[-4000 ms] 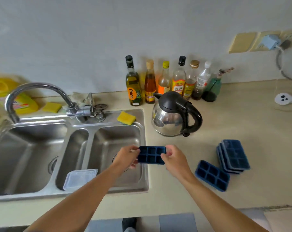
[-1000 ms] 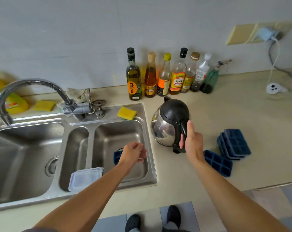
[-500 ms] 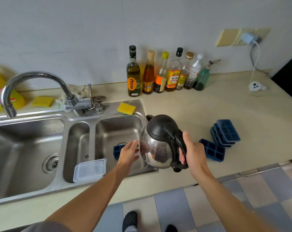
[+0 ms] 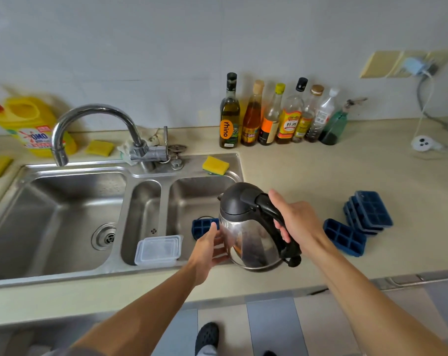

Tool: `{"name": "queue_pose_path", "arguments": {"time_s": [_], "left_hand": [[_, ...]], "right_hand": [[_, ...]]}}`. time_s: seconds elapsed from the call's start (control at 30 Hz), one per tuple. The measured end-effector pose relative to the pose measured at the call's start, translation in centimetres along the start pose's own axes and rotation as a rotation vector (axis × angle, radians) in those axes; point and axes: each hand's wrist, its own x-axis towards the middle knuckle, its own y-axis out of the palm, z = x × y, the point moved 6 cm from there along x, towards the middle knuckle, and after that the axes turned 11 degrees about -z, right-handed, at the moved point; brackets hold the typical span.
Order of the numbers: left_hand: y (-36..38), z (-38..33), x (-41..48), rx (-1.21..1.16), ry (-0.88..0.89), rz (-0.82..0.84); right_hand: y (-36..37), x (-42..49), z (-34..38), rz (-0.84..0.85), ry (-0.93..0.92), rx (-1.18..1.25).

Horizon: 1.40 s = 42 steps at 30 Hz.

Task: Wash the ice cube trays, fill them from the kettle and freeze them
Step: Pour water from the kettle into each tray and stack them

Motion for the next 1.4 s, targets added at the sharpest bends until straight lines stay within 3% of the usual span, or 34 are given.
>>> {"name": "queue_pose_path", "arguments": {"time_s": [0.53, 1.4], "left_hand": [[-2.8, 0.0, 0.4, -0.054, -0.053, 0.061], [-4.8, -0.6, 1.5, -0.022, -0.102, 0.061]], "right_hand": [[4.3, 0.4, 2.5, 0.049, 0.04, -0.14], [7.0, 0.7, 3.5, 0.033, 0.077, -0.152]]}}
